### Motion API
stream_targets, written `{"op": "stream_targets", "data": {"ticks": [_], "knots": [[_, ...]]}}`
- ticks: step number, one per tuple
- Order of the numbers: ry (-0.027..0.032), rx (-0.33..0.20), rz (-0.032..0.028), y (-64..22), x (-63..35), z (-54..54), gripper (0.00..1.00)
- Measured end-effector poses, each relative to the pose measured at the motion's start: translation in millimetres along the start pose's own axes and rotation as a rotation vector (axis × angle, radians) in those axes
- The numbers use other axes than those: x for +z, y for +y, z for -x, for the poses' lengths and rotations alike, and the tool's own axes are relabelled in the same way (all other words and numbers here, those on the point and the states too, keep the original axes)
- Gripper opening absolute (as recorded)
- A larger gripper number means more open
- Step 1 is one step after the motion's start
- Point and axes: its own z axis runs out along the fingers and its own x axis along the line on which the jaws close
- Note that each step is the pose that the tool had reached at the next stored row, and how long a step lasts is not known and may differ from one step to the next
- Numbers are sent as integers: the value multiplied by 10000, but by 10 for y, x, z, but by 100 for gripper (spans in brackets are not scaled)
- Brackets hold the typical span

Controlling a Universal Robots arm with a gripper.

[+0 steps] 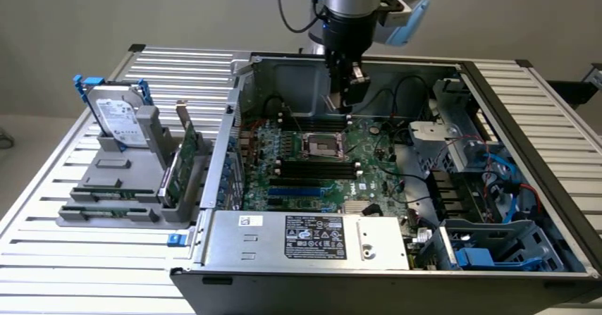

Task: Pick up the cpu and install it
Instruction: 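Place the cpu into insertion slot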

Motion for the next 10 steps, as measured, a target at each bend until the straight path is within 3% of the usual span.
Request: {"op": "stream_targets", "data": {"ticks": [10], "knots": [[-62,699,28,-82,51,-39,55]]}}
